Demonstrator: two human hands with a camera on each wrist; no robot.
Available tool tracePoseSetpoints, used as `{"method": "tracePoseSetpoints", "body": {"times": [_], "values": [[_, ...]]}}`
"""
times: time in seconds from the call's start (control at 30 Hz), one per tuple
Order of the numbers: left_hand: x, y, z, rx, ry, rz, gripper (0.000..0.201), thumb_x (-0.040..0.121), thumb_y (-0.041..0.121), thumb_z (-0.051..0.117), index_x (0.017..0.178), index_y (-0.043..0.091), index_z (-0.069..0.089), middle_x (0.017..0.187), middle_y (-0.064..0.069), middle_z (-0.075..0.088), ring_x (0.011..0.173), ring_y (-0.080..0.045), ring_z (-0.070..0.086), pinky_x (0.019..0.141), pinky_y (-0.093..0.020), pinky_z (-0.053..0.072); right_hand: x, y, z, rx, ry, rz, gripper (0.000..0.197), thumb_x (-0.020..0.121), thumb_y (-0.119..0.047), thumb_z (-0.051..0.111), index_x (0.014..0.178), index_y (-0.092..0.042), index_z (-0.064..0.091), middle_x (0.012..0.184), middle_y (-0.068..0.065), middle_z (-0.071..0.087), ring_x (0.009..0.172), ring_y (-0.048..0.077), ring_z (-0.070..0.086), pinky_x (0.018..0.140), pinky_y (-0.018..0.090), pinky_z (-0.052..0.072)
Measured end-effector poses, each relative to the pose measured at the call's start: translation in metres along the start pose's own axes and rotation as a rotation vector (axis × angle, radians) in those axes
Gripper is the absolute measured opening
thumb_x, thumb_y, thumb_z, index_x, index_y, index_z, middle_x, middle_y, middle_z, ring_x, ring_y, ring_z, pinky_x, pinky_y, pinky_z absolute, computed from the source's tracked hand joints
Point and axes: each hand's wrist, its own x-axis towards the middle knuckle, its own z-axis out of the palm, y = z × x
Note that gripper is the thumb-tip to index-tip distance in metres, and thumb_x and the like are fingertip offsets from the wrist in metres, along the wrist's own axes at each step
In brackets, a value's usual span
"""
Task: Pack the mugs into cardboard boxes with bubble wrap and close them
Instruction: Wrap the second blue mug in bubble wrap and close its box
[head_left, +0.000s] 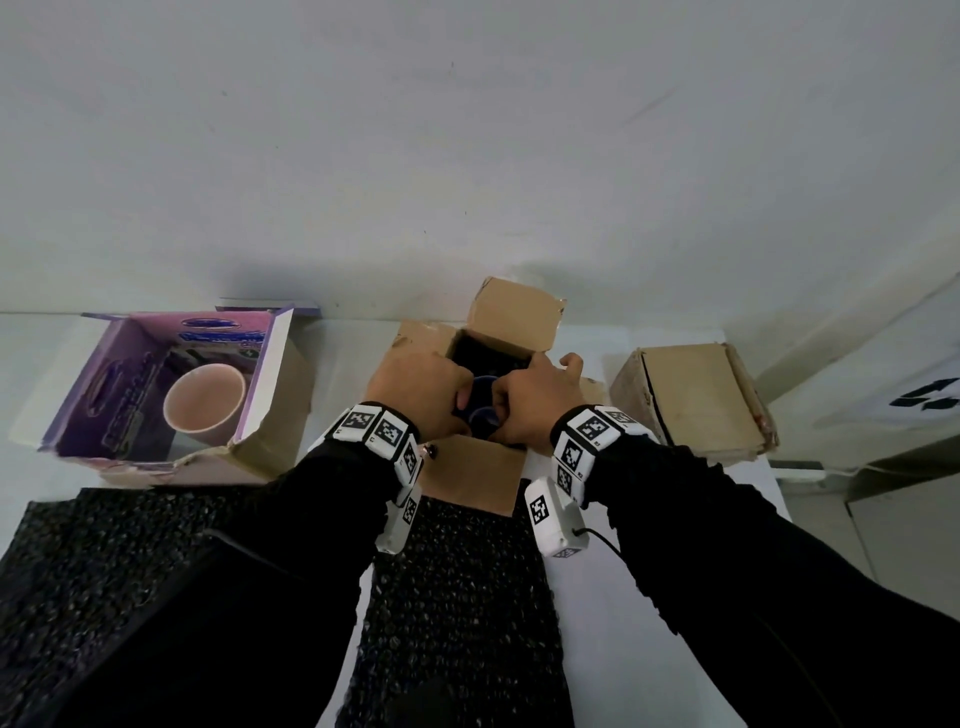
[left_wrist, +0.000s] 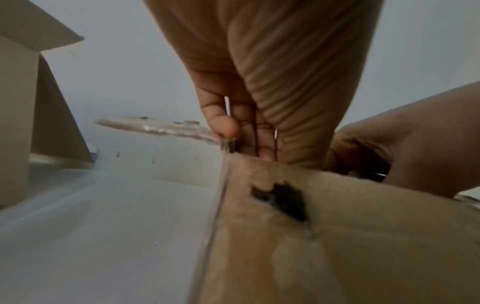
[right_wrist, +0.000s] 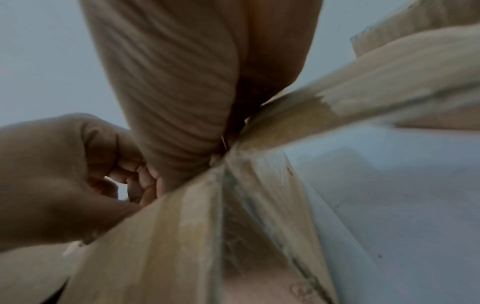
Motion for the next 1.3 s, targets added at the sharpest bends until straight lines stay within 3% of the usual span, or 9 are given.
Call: {"method": "tracePoseSetpoints", "body": {"times": [0.13,0.27,0.37,0.53,0.8,0.97,1.1,1.17,1.3], "values": [[-0.005,0.004,0.002,0.027,0.002,-0.010,0.024,0.076,0.055,0.063,0.067,0.033,0.058,0.074,0.010,0.062,0.077,-0.015,0.060,0.076,-0.034,0.049,0.002,-0.002,0.001,0.049,0.042,-0.024,0.019,0.071,-0.043,0.066,0.065,-0.033,0.052,0.082,-0.014,0.058,0.103,0.018,0.039,0.087,0.045,0.023],[-0.021,0.000,0.012,-0.149,0.043,0.081,0.026,0.086,0.051,0.055,0.086,0.029,0.071,0.083,0.007,0.067,0.083,-0.017,0.062,0.071,-0.029,0.040,0.000,0.003,-0.006,0.048,-0.024,-0.073,0.017,0.073,-0.037,0.067,0.060,-0.041,0.057,0.088,-0.017,0.060,0.108,0.017,0.039,0.090,0.045,0.021],[-0.033,-0.007,0.019,-0.212,0.010,0.197,0.039,0.076,0.057,0.064,0.102,0.029,0.071,0.096,0.007,0.062,0.093,-0.013,0.056,0.072,-0.029,0.043,-0.004,0.005,-0.015,0.057,-0.067,-0.123,0.013,0.077,-0.035,0.063,0.068,-0.044,0.063,0.088,-0.016,0.060,0.111,0.016,0.040,0.101,0.051,0.017],[-0.037,-0.004,0.025,-0.171,0.074,0.246,0.028,0.076,0.033,0.070,0.103,0.024,0.073,0.099,-0.001,0.064,0.099,-0.023,0.055,0.078,-0.034,0.046,-0.017,0.007,-0.013,0.101,-0.089,-0.172,0.032,0.070,-0.065,0.062,0.076,-0.035,0.068,0.075,-0.016,0.059,0.103,0.014,0.043,0.102,0.053,0.012],[-0.041,0.009,0.021,0.063,0.071,0.208,0.030,0.089,0.043,0.052,0.114,0.032,0.065,0.111,0.010,0.065,0.110,-0.020,0.049,0.087,-0.034,0.030,-0.030,0.007,0.001,-0.082,-0.042,-0.207,0.011,0.080,-0.049,0.058,0.079,-0.039,0.056,0.104,0.000,0.057,0.120,0.026,0.030,0.106,0.060,0.007],[-0.043,0.019,0.025,0.067,0.022,0.094,0.032,0.092,0.047,0.046,0.114,0.033,0.065,0.112,0.003,0.055,0.109,-0.024,0.042,0.088,-0.040,0.027,-0.030,0.008,0.006,-0.181,-0.041,-0.260,0.026,0.087,-0.047,0.051,0.097,-0.030,0.069,0.101,-0.003,0.060,0.115,0.021,0.033,0.101,0.054,0.014],[-0.041,0.018,0.017,-0.007,-0.033,0.093,0.042,0.091,0.057,0.040,0.112,0.032,0.066,0.113,0.003,0.059,0.111,-0.023,0.044,0.095,-0.042,0.028,-0.029,0.017,-0.005,0.107,0.142,-0.189,0.022,0.084,-0.051,0.053,0.090,-0.033,0.063,0.094,-0.013,0.062,0.102,0.015,0.050,0.089,0.042,0.022],[-0.037,0.014,0.016,-0.063,0.074,0.077,0.042,0.093,0.055,0.035,0.109,0.033,0.068,0.112,0.005,0.062,0.108,-0.021,0.047,0.096,-0.041,0.028,-0.024,0.022,-0.009,-0.034,0.365,-0.101,0.024,0.084,-0.051,0.052,0.097,-0.033,0.060,0.103,-0.012,0.060,0.110,0.018,0.044,0.091,0.044,0.020],[-0.026,0.003,0.019,0.030,0.296,-0.044,0.038,0.092,0.045,0.041,0.122,0.028,0.059,0.131,0.006,0.054,0.128,-0.023,0.035,0.104,-0.045,0.020,-0.010,0.020,-0.007,-0.268,0.320,-0.053,0.039,0.083,-0.040,0.052,0.117,-0.022,0.062,0.125,-0.005,0.056,0.131,0.025,0.028,0.101,0.049,0.010]]}}
